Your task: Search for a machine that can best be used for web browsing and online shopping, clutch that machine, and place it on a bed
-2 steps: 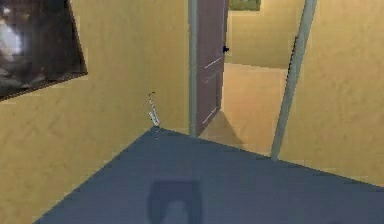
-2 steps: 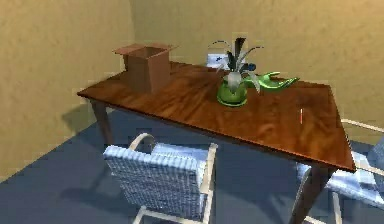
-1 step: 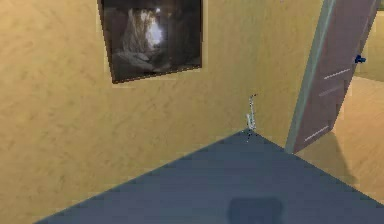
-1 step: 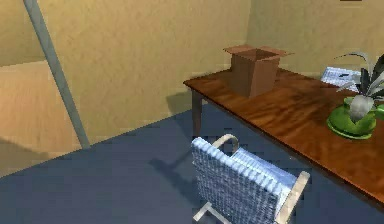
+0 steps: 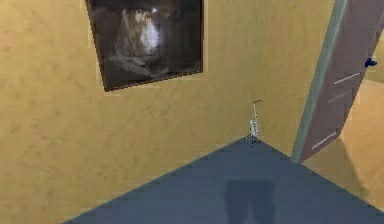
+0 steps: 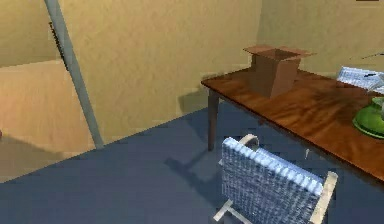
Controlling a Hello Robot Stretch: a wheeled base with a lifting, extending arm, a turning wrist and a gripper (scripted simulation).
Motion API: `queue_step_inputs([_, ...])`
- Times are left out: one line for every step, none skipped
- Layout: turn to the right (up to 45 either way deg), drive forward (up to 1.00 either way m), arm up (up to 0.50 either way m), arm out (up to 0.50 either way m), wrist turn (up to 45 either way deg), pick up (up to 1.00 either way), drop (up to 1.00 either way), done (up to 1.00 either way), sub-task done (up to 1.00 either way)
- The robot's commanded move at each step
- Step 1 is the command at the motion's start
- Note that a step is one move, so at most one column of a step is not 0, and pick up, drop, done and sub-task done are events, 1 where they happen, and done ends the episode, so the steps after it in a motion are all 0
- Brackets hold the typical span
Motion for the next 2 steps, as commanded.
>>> queue_step_inputs([36.0, 0.00, 0.00, 0.00, 0.0, 0.00, 0.00, 0.00, 0.00])
queue_step_inputs([0.0, 1.00, 0.00, 0.00, 0.0, 0.00, 0.00, 0.00, 0.00])
